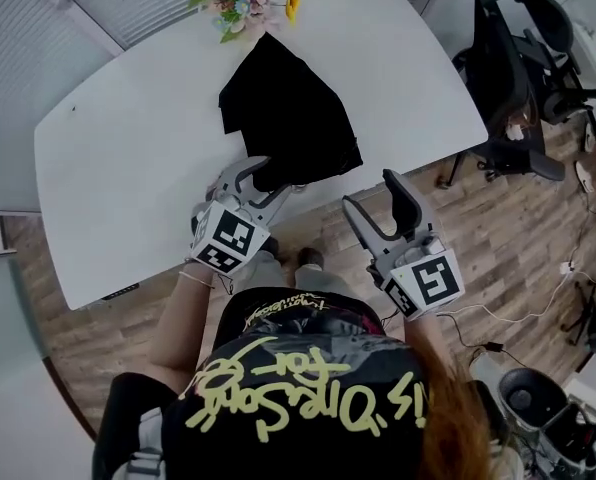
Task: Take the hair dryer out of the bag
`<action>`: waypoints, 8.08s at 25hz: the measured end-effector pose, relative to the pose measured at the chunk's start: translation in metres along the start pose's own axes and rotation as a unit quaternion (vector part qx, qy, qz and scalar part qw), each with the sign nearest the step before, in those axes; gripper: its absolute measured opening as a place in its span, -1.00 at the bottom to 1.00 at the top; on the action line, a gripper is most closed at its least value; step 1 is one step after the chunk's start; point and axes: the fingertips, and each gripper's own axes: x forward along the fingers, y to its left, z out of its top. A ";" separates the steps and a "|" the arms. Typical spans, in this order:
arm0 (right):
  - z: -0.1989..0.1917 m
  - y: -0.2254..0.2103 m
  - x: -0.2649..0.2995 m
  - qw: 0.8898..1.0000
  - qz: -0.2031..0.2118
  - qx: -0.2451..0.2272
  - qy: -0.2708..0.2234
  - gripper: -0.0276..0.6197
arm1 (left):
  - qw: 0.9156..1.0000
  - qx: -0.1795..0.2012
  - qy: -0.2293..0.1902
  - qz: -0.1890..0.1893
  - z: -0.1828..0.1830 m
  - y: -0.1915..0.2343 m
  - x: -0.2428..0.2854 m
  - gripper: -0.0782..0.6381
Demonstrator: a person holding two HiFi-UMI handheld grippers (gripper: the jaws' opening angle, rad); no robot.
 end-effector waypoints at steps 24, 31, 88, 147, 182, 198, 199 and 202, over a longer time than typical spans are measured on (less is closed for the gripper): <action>-0.056 0.057 0.034 0.990 0.111 -0.045 0.073 -0.03 | 0.987 -0.134 -0.082 0.033 0.037 0.043 -0.021 -0.73; -0.067 0.077 0.074 0.984 0.114 -0.089 0.107 -0.03 | 0.980 -0.174 -0.087 0.032 0.030 0.060 -0.017 -0.73; -0.111 0.036 0.191 0.958 -0.104 -0.050 0.263 0.02 | 0.957 -0.203 -0.125 -0.167 -0.014 0.075 -0.019 -0.73; -0.086 0.018 0.112 0.967 0.054 -0.003 0.251 -0.04 | 0.957 -0.260 -0.114 0.054 0.012 0.100 0.002 -0.73; -0.089 0.014 0.123 0.955 0.048 -0.047 0.289 -0.04 | 0.958 -0.267 -0.104 -0.002 -0.012 0.078 0.004 -0.73; -0.104 0.009 0.146 0.923 0.015 -0.087 0.375 -0.04 | 0.959 -0.262 -0.108 -0.017 -0.010 0.071 -0.003 -0.73; -0.112 0.009 0.144 0.912 0.012 -0.101 0.398 -0.04 | 0.959 -0.262 -0.109 -0.017 -0.010 0.071 -0.003 -0.73; -0.125 0.009 0.138 0.891 0.022 -0.125 0.437 -0.04 | 0.958 -0.262 -0.110 -0.021 -0.009 0.068 -0.004 -0.73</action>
